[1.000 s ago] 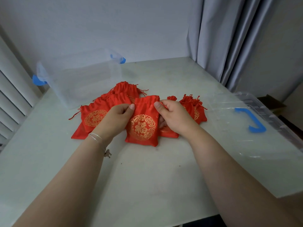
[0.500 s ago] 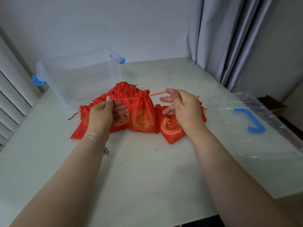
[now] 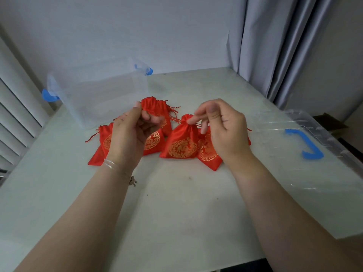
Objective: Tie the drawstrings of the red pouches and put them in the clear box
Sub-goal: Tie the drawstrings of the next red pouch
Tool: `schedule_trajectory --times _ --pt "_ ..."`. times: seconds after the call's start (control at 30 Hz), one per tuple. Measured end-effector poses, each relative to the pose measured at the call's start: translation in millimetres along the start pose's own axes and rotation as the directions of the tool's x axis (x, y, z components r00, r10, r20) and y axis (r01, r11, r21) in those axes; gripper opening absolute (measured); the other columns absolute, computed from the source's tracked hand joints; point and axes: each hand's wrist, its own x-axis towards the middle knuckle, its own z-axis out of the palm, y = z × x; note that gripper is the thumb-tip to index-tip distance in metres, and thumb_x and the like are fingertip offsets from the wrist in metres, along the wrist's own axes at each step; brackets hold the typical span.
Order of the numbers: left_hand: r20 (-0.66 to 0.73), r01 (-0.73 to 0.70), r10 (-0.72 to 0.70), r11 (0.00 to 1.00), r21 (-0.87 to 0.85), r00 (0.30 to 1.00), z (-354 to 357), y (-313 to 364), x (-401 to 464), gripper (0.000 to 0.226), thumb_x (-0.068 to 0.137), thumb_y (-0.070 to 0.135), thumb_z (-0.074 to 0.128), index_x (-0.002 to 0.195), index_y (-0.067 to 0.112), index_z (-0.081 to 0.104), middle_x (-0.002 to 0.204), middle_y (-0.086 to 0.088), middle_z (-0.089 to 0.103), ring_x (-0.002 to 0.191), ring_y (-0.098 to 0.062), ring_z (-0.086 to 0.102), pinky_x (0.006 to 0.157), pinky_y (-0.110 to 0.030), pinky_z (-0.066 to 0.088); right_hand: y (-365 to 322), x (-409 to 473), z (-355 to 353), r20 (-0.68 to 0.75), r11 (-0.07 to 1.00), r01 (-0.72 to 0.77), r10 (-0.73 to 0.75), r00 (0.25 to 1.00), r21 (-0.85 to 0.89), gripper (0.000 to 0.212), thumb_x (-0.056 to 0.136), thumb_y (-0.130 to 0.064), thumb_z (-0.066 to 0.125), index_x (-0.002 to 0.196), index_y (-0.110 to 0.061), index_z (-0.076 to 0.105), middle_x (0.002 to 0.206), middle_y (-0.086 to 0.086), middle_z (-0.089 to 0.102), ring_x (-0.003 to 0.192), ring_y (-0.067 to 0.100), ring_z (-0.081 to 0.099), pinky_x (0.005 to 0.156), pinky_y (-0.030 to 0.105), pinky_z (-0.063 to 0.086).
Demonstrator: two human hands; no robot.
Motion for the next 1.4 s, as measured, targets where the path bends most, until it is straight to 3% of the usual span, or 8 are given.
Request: schedule_trajectory --times 0.2,0.33,0.53,0.67,0.8,0.9,1.23,1.4 --pt "0.188 -0.268 0.259 0.963 0.024 0.947 11.3 9.0 -14.2 0.046 0.097 0.023 0.035 0.060 0.020 0.062 0.064 -0.004 0.065 0.070 -0.016 0.063 0.074 -0.025 0.048 1.4 -3.8 6.9 0.136 0.979 0.012 0.016 0.991 -0.205 0.029 0.098 -0.030 0.046 0.094 -0.014 0.069 0.090 -0.008 0.073 0.068 -0.004 0.061 0.064 0.020 0.047" --pt "0.182 -0.258 0.233 0.957 0.129 0.955 17.5 5.6 -18.6 0.041 0.098 0.028 0.039 0.067 0.019 0.065 0.068 0.000 0.065 0.072 -0.014 0.062 0.071 -0.025 0.048 10.0 -4.9 15.7 0.341 0.970 -0.009 0.093 0.935 -0.243 0.031 0.093 -0.033 0.053 0.093 -0.009 0.072 0.092 0.001 0.065 0.088 0.016 0.063 0.076 0.030 0.049" --pt "0.132 -0.126 0.093 0.955 0.268 0.987 15.7 -7.3 -14.9 0.016 0.092 0.030 0.056 0.088 0.014 0.058 0.081 0.004 0.061 0.077 -0.008 0.057 0.066 -0.021 0.048 13.9 -10.9 31.2 0.317 0.966 -0.192 0.239 0.918 -0.173 0.012 0.091 -0.023 0.061 0.089 -0.018 0.071 0.090 0.000 0.045 0.082 0.003 0.048 0.077 0.011 0.037" --pt "0.267 -0.111 -0.003 0.905 0.411 0.964 17.0 -18.5 -16.8 0.039 0.071 0.019 0.077 0.101 0.018 0.052 0.097 0.003 0.057 0.085 -0.012 0.054 0.081 -0.026 0.050 5.8 -6.4 29.6 0.226 0.936 -0.351 0.335 0.914 0.029 0.013 0.093 -0.020 0.057 0.091 -0.023 0.070 0.090 0.001 0.061 0.083 0.001 0.059 0.069 0.010 0.045" --pt "0.288 -0.062 -0.074 0.898 0.435 0.955 17.8 -12.0 -18.3 0.046 0.075 0.005 0.074 0.114 0.014 0.052 0.102 -0.004 0.058 0.085 -0.019 0.058 0.084 -0.036 0.054 1.8 -5.3 22.0 0.189 0.849 -0.465 0.429 0.884 0.251 0.022 0.097 -0.015 0.050 0.102 0.002 0.065 0.048 -0.018 0.056 0.036 -0.001 0.045 0.039 0.012 0.032" --pt "0.258 -0.008 -0.102 0.919 0.394 0.961 17.1 -13.9 -16.2 0.042 0.078 -0.002 0.070 0.111 0.017 0.053 0.099 -0.003 0.059 0.087 -0.025 0.055 0.079 -0.039 0.051 5.0 -6.4 23.5 0.142 0.859 -0.425 0.401 0.905 0.285 0.021 0.096 -0.015 0.052 0.100 0.000 0.065 0.042 -0.020 0.047 0.034 0.000 0.030 0.037 0.015 0.024" --pt "0.398 -0.390 0.111 0.550 0.739 0.911 11.0 -32.7 -11.5 0.047 0.071 0.016 0.056 0.116 0.028 0.049 0.101 0.024 0.053 0.099 -0.010 0.049 0.084 -0.015 0.036 11.8 -10.0 34.4 0.244 0.821 -0.498 0.440 0.864 0.281 0.017 0.096 -0.012 0.051 0.093 -0.004 0.066 0.055 0.006 0.037 0.033 0.006 0.032 0.036 0.015 0.028" --pt "0.407 -0.397 0.122 0.588 0.705 0.905 9.1 -33.1 -6.2 0.046 0.075 -0.006 0.059 0.117 0.012 0.051 0.097 0.016 0.055 0.085 0.005 0.051 0.076 -0.010 0.036 14.9 -12.7 34.7 0.294 0.878 -0.464 0.415 0.861 0.119 0.015 0.094 -0.016 0.056 0.088 -0.008 0.068 0.053 0.002 0.047 0.034 0.012 0.045 0.039 0.016 0.035"
